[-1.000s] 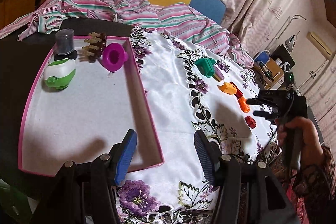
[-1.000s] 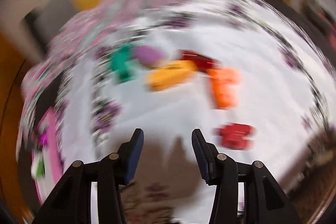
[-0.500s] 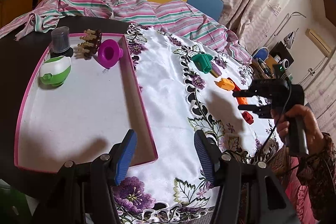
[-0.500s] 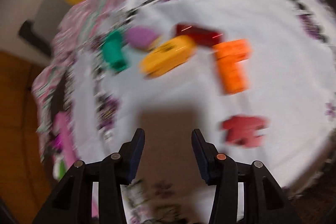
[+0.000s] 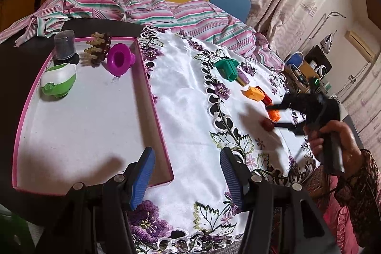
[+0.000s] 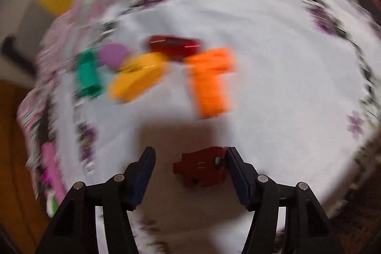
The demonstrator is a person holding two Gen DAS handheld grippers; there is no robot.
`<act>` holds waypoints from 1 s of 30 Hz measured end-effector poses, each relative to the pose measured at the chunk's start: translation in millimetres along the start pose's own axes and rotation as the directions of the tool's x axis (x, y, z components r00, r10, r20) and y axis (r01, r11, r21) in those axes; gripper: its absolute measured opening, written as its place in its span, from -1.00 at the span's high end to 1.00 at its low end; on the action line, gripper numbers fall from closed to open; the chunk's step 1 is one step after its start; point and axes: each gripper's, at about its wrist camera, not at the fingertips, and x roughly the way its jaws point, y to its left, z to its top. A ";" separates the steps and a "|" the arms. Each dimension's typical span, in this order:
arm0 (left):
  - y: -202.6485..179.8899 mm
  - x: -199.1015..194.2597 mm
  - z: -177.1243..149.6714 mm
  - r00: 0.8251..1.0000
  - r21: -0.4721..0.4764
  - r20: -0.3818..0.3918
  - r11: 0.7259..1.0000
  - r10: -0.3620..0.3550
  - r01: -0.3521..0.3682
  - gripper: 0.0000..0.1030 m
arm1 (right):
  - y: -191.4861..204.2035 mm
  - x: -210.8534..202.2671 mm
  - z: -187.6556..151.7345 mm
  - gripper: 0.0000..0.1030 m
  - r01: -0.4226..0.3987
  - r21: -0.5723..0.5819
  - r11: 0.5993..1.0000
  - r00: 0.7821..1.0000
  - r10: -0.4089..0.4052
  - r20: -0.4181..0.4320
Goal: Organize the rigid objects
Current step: 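Move the right tool to the orange L-block while the left tool approaches the red puzzle piece, then grasp the orange L-block with the right tool while the left tool grasps the red puzzle piece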
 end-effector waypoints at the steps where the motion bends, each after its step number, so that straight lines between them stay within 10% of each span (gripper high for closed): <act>1: 0.6 0.3 0.5 1.000 -0.004 -0.001 1.000 0.002 -0.002 -0.11 | 14.7 -2.2 -2.1 -0.18 -0.075 -0.054 0.996 0.997 0.075 -0.009; 4: 2.4 0.7 1.0 1.000 -0.014 -0.001 1.000 0.002 -0.002 -0.11 | 29.9 -25.6 -1.2 -0.18 -0.070 -0.127 0.989 0.993 0.082 0.085; 10: -1.5 3.7 -0.2 1.000 -0.008 -0.007 1.000 -0.001 0.001 -0.11 | -19.4 -42.8 34.5 -0.21 0.237 0.037 0.971 0.944 -0.239 0.228; 23: -20.5 5.5 5.9 1.000 0.052 -0.011 0.998 0.022 -0.022 -0.12 | -21.5 17.6 53.9 -0.16 0.277 -0.013 0.961 0.941 -0.269 0.208; 30: -39.4 19.5 15.9 0.999 0.085 -0.033 0.996 0.011 -0.009 -0.12 | -27.2 17.6 55.0 0.35 0.285 -0.033 0.958 0.940 -0.272 0.207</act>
